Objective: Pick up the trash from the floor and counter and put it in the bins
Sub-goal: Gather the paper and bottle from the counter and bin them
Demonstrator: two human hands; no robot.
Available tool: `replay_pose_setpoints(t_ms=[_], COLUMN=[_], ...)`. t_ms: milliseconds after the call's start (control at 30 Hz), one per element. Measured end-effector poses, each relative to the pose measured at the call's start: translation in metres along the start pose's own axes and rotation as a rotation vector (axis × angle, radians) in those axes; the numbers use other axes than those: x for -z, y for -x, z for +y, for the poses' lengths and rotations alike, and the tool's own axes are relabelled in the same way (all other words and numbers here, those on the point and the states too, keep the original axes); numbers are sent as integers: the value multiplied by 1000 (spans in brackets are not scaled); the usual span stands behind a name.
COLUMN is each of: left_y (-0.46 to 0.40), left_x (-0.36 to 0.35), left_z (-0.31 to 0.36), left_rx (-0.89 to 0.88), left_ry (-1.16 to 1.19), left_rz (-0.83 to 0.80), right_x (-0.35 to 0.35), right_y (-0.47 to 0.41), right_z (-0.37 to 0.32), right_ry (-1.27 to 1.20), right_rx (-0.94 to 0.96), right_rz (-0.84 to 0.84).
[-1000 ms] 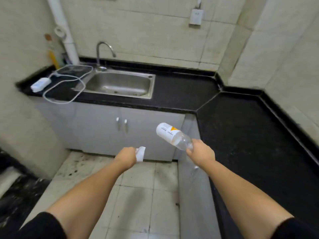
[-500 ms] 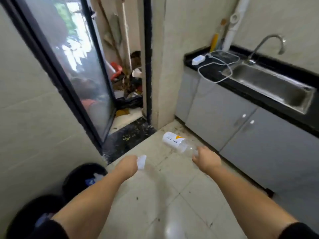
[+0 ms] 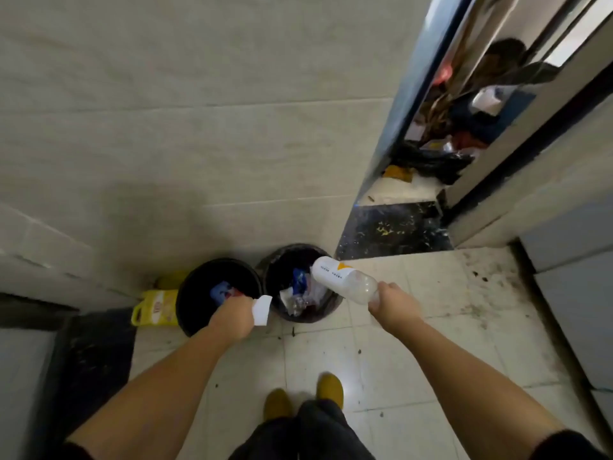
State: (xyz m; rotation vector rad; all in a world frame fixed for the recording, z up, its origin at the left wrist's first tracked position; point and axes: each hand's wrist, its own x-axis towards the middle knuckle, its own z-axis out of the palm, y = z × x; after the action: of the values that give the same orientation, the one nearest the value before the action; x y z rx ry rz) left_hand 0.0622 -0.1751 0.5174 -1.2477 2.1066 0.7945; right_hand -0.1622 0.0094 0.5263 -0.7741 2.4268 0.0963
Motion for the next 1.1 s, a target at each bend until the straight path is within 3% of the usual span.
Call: replay_pose_setpoints(t_ms=[233, 433, 667, 767, 867, 933, 1000, 1100], left_y=[-101, -192, -239, -237, -228, -224, -222, -218], left_x=[-96, -178, -231, -231, -220, -209, -196, -177], left_z=[-45, -53, -75, -83, -89, -91, -94, -99], left_rx=[105, 11, 11, 36, 38, 39, 68, 124], left_ry=[128, 156, 155, 154, 154, 161, 188, 236], left_rz=[-120, -188, -232, -238, -232, -220, -193, -157], right_x=[-109, -217, -315, -319, -283, -277, -259, -226], right_y=[-139, -236, -291, -293, -293, -288, -271, -252], right_z=[-52, -90, -99, -96, -99, -104, -110, -117], right_ry=[98, 172, 266, 298, 385, 355, 213, 78], right_rx=[70, 92, 71, -6, -250, -60, 57, 36], right_rz=[-123, -286, -303, -334, -50, -81, -236, -75])
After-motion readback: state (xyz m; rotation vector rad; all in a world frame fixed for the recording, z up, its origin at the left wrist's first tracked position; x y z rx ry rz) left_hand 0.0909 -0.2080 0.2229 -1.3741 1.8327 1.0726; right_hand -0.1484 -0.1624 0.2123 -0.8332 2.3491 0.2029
